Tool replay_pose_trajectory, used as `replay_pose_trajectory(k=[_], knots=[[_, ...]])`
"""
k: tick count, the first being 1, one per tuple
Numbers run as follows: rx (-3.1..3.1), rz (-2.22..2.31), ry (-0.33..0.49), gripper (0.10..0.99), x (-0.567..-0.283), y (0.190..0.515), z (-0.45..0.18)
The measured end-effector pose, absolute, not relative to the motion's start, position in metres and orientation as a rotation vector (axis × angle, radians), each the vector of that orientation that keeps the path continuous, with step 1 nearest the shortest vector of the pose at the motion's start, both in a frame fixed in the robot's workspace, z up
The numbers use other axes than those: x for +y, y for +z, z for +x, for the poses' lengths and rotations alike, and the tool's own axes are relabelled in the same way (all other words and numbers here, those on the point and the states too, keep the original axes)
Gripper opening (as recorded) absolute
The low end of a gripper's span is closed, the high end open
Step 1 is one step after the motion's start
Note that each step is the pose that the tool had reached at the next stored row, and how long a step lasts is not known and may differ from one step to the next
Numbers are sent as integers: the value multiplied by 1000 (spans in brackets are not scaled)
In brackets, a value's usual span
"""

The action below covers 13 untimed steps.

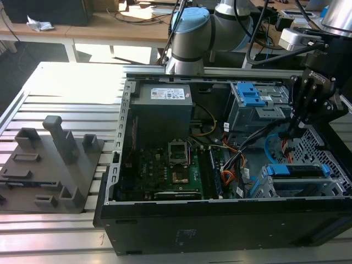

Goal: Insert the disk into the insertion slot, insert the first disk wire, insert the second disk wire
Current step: 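Insert the first disk wire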

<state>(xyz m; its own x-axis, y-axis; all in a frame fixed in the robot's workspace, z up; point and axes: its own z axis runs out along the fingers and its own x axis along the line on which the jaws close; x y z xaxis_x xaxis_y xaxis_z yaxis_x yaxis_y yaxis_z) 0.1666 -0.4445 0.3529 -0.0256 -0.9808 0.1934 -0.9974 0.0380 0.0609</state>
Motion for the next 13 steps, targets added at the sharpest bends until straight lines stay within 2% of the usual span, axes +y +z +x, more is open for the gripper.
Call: replay_pose_trajectory(k=[6,13], knots=[[-2123,2056,136,188,-449,353,167],[-2123,2056,136,188,-493,352,167]])
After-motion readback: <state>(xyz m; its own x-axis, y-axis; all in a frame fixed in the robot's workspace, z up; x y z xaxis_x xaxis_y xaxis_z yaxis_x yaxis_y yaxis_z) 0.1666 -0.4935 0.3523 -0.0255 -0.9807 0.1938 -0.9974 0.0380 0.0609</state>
